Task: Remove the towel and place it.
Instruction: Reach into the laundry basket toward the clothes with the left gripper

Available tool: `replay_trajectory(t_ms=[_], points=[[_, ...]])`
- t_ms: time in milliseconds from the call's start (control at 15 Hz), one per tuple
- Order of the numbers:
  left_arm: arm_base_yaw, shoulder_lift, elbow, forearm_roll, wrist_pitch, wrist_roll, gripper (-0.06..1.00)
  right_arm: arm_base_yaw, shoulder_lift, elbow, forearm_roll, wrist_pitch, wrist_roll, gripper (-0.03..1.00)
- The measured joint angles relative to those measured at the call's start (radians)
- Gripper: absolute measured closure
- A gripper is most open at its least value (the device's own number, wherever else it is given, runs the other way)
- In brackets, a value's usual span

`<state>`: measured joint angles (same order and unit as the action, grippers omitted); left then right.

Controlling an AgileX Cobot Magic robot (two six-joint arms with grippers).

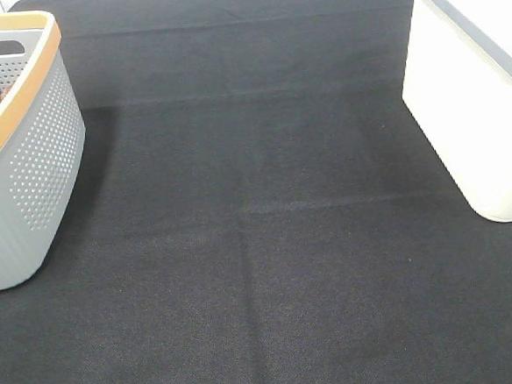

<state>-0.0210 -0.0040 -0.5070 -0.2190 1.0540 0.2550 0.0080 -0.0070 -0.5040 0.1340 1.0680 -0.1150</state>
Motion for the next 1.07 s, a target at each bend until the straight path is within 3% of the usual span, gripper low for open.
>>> replay_trajectory(t_ms=[1067], points=[[0.000,0.000,0.000,0.000,0.000,0.000,0.22,0.000,0.000,0.000,0.000,0.000,0.000,0.23]])
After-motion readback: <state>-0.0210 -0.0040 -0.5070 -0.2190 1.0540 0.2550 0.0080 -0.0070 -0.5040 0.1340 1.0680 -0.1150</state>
